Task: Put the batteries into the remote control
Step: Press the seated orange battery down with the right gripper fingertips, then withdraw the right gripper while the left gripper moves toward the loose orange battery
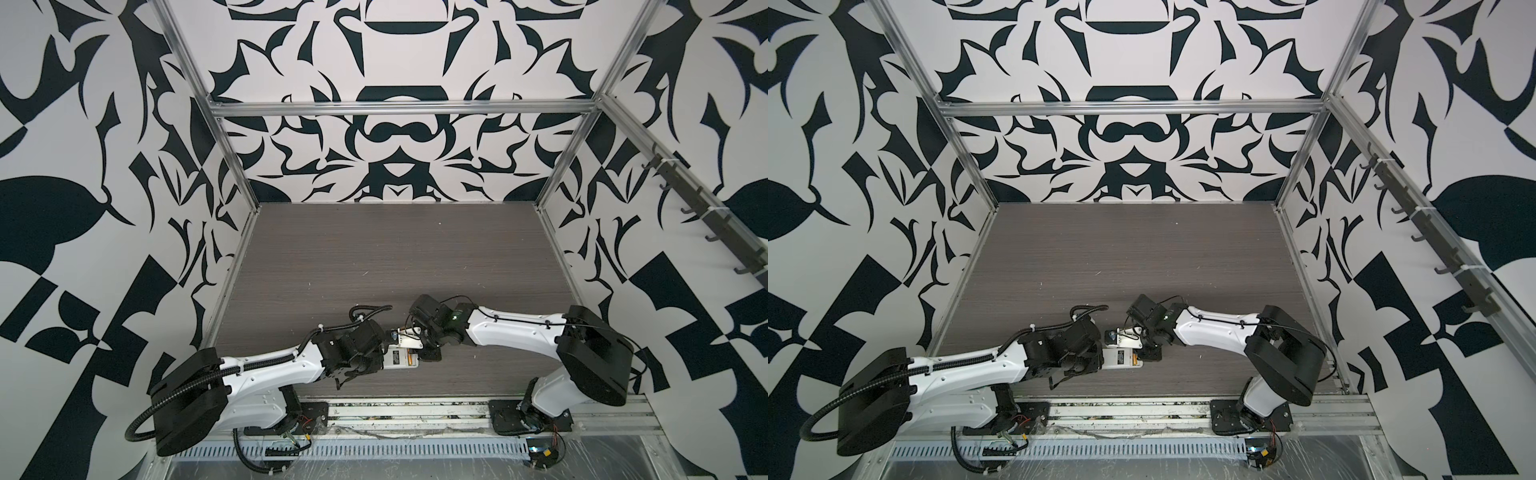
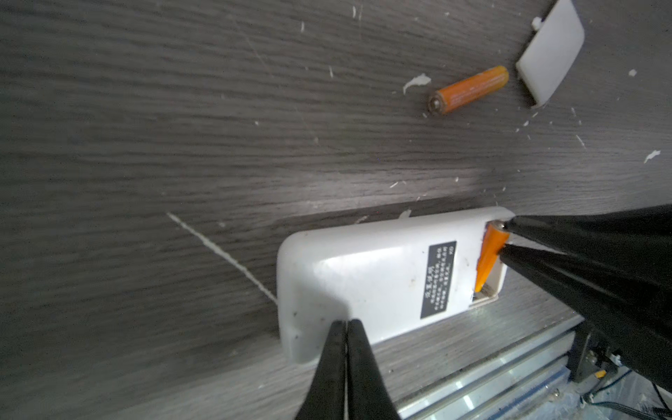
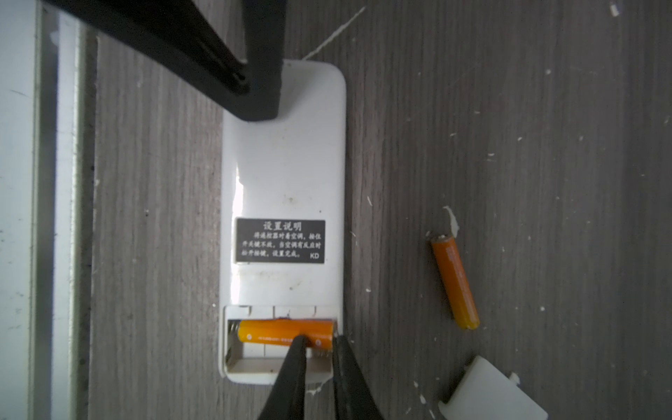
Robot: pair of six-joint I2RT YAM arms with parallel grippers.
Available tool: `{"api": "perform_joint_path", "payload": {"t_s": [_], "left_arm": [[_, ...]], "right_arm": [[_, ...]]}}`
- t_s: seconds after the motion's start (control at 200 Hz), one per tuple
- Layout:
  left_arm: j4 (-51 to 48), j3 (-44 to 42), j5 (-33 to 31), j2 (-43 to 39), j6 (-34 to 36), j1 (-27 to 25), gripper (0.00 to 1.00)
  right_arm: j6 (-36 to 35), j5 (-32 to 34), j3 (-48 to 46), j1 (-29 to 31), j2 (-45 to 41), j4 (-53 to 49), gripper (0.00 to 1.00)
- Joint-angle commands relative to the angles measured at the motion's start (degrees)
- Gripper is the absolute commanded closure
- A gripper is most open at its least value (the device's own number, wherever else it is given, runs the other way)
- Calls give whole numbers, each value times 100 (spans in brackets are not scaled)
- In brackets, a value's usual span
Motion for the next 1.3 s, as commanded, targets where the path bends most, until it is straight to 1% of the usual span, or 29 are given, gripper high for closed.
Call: {"api": "perform_joint_path", "payload": {"t_s": [0.0, 1.13, 1.295], "left_arm": [[-371, -237, 14, 57, -50, 15, 91], [-260, -377, 21, 46, -136, 17, 91], [-227, -419, 28, 22, -160, 18, 91]], "right_arm": [[-47, 23, 71, 82, 46, -126, 83], [-188, 369, 426, 260, 574, -1084, 88], [-189, 408, 473, 304, 719, -1209, 90]]}}
